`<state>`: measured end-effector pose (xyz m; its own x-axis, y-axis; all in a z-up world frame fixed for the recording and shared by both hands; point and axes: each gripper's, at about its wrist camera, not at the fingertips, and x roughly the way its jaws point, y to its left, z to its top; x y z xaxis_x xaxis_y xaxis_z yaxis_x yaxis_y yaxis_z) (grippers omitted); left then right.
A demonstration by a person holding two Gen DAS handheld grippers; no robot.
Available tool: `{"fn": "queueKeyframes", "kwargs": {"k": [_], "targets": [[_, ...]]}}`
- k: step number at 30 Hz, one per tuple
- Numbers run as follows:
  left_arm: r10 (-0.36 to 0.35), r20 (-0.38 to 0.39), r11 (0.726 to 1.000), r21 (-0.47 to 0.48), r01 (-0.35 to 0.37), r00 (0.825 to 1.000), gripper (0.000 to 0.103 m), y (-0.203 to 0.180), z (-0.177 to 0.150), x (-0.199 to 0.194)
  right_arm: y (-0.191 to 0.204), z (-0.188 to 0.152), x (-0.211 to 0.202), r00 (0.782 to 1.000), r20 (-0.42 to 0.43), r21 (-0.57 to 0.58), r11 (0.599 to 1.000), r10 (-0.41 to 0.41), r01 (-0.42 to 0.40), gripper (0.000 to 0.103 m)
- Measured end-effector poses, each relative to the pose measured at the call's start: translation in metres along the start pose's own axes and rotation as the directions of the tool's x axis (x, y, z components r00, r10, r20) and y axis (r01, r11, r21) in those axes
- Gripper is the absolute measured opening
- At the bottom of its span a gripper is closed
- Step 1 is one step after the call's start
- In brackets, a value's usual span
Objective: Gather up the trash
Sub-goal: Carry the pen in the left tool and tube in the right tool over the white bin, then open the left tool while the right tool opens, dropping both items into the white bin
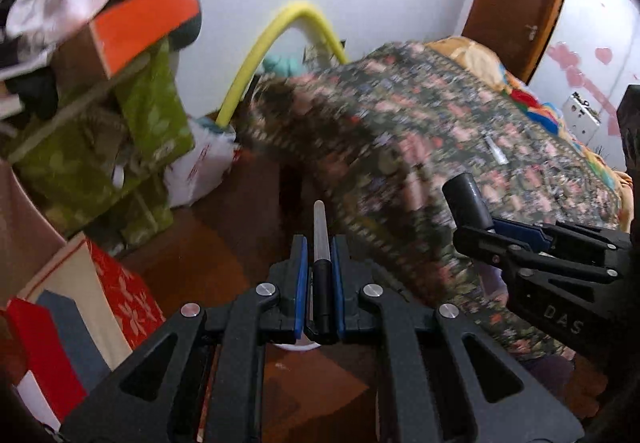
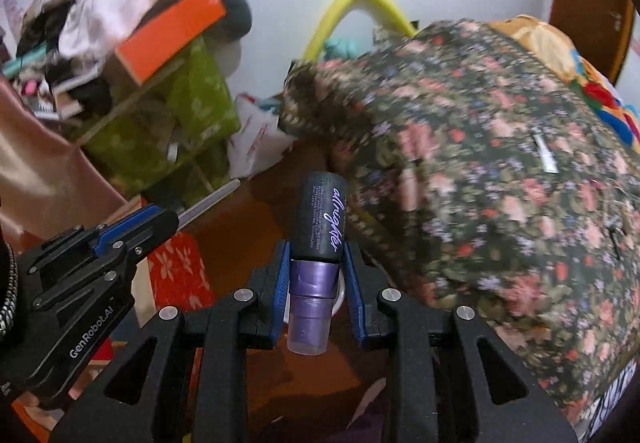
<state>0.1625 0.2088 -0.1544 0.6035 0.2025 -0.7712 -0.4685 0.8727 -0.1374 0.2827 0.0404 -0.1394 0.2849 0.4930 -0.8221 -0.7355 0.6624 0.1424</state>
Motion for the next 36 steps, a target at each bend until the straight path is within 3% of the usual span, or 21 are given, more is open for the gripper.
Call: {"fn": "queueKeyframes", "kwargs": {"k": [9,17,20,21,28,36], "targets": [[0.007,-0.159,0.997,-0.070,-0.018,0.987,0.011,0.043,-0.023,0.071,0.015,-0.002,0.101,0.981,-0.191,-0.013,0.999,0.027,-0.030,0.024],[-0.055,-0.221,0.987,-0.157,0.020,0.974,0.012,0.056,-0.021,0.108,0.017,0.007,0.137,0.959,-0.265,0.025,0.994,0.105,-0.102,0.025],[-0.050,-0.238,0.986,-0.167,0.010,0.970,0.035,0.059,-0.019,0.114,0.017,0.011,0.142,0.954,-0.274,0.028,0.993,0.119,-0.115,0.032],[-0.041,-0.237,0.986,-0.169,0.001,0.971,0.037,0.060,-0.019,0.114,0.017,0.012,0.143,0.955,-0.276,0.021,0.994,0.112,-0.111,0.040],[-0.010,-0.212,0.991,-0.136,-0.019,0.977,0.037,0.058,-0.020,0.098,0.014,0.008,0.126,0.973,-0.228,-0.048,0.998,0.032,-0.044,0.043],[0.017,-0.112,0.996,-0.082,-0.026,0.994,0.037,0.039,-0.011,0.042,0.012,0.008,0.077,0.992,-0.124,-0.075,0.997,0.007,-0.016,0.043]]}}
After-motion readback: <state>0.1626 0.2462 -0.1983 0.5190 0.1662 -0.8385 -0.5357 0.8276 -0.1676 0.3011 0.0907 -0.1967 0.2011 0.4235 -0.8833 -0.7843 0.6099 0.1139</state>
